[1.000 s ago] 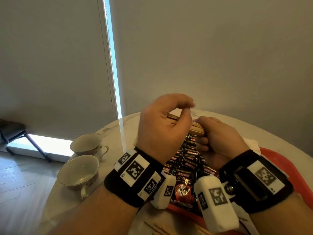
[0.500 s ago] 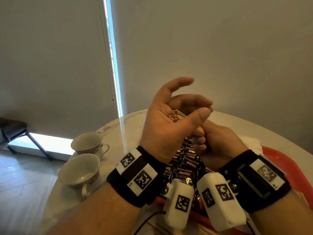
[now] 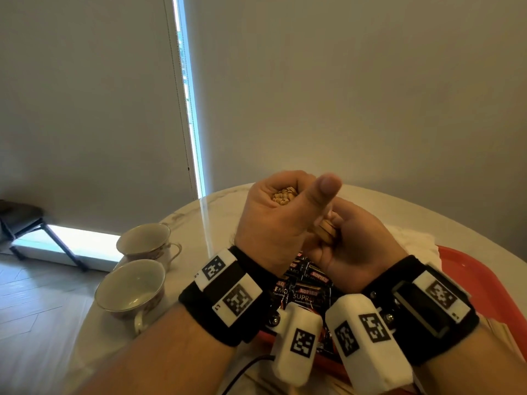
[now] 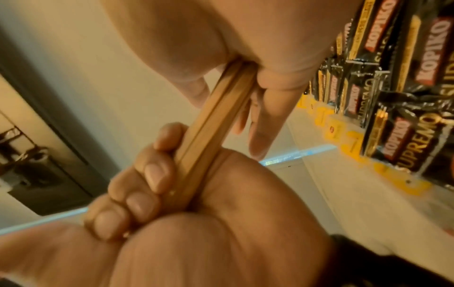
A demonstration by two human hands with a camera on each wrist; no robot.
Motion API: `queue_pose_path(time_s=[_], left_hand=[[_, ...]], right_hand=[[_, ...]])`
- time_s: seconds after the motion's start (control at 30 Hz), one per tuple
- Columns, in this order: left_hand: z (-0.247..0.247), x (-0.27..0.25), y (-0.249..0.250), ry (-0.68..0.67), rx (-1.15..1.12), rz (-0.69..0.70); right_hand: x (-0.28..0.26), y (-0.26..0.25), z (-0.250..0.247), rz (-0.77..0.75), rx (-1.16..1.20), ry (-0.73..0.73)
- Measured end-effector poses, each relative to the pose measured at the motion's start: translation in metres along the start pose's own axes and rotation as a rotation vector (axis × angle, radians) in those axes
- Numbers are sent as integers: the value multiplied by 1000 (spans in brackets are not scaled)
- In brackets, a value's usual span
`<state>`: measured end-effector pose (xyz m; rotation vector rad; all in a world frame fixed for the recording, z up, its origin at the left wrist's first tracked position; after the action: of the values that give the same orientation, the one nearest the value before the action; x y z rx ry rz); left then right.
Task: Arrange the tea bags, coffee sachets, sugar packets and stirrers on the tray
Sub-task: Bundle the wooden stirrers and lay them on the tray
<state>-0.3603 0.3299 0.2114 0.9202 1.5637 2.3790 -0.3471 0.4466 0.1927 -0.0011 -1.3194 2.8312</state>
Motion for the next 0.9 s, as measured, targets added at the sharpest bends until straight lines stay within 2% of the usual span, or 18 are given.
queue_pose_path(time_s=[0.07, 0.17, 0.27, 0.33, 0.43, 0.53, 0.7, 0.83, 0.9], left_hand=[[2, 0, 2, 18, 13, 0], [3, 2, 11, 110, -77, -41], [1, 9, 17, 295, -298, -173], [-2, 14, 18, 355, -417, -271], [3, 20, 15, 353, -466, -424], [18, 22, 14, 338, -438, -562], [36, 28, -3, 378, -278, -739], [56, 31, -17, 392, -67, -776], [68, 33, -20, 391, 49, -782]], right_hand=[[2, -4, -3, 11, 32, -6], [-3, -13, 1, -81, -129, -35], [-13, -34, 6, -316, -470, -66], [-24, -49, 9, -408, -745, -183], [-39, -65, 13, -396, -1192, -379], [-49, -72, 23, -406, -1425, -453], [-57, -78, 19, -440, -1597, -337], [-63, -91, -7, -353, -1606, -181], [-65, -103, -26, -266, -1567, -51]])
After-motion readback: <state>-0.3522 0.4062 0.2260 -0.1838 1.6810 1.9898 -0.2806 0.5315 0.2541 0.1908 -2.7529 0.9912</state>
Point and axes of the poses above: each hand's wrist, its own x-axis towards the middle knuckle, its own z-axis out of the palm, y = z × x, the point moved 2 cm from there along x, towards the middle knuckle, and after that the axes turned 13 degrees about -z, right-handed, at the moved point
